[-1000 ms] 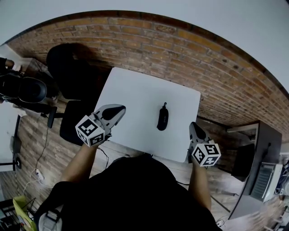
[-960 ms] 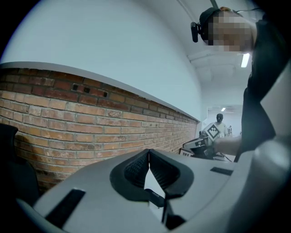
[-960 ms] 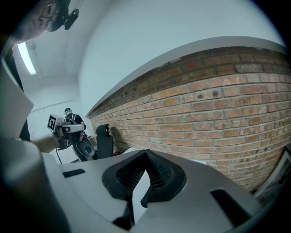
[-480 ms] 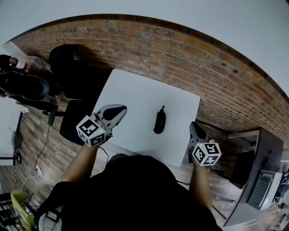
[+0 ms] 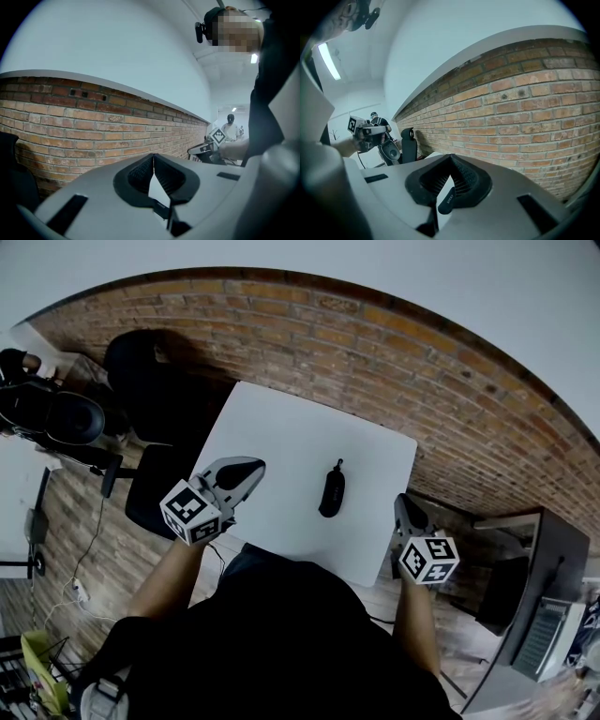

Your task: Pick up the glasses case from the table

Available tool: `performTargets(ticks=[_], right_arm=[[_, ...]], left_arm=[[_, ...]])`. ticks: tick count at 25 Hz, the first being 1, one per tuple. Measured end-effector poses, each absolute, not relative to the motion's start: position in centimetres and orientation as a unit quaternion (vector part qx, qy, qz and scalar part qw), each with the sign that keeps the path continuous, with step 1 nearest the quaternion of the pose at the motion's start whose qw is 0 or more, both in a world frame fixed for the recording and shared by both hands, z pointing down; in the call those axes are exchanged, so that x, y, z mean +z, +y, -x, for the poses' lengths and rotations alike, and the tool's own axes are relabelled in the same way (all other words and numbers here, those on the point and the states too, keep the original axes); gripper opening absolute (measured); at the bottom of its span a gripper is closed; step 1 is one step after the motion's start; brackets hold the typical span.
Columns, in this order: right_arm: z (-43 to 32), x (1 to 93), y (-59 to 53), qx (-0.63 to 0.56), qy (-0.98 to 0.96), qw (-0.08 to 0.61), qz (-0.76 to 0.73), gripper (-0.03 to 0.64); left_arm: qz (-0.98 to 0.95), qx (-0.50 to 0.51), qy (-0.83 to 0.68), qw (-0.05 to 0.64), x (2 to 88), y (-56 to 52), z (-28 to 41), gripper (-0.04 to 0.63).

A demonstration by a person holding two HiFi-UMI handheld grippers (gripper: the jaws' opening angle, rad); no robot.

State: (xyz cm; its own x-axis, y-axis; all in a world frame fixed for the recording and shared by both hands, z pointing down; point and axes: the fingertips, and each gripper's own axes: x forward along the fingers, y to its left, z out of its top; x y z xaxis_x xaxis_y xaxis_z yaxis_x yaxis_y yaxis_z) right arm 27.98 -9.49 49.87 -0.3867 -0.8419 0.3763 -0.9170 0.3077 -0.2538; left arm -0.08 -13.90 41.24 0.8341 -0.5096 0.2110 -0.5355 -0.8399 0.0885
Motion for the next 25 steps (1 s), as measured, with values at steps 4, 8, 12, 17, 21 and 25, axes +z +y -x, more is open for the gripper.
performTargets(ticks=[4,8,12,17,21,25], right_arm=[[-27.6,49.5,-9.6,0.211,-0.804,0.089,-0.549,0.015],[-27.4,49.1,-9.6,0.208,-0.800,0.092,-0.555,0.015],[-27.3,49.3,-9.7,0.212,-0.793,0.098,-0.562,0.015],[-26.3,49.2,-10.7,0.215,-0.788,0.099,-0.568,0.015],[-25.0,48.9,-11.7,0.215,-0.786,0.098,-0.572,0.015],[-24.1,49.0,-12.3,0.220,-0.781,0.099,-0.576,0.015]], left_arm=[[-0.956,0.092,-0.268,0.076,41.9,-13.7,0.5,0.012],[-0.959,0.090,-0.260,0.075,42.1,-14.2,0.8,0.012],[-0.962,0.084,-0.251,0.069,41.6,-15.2,1.0,0.012],[-0.963,0.085,-0.246,0.072,41.9,-16.3,2.3,0.012],[-0.962,0.089,-0.245,0.080,42.3,-17.4,3.8,0.012],[-0.963,0.087,-0.242,0.081,42.2,-18.6,4.7,0.012]])
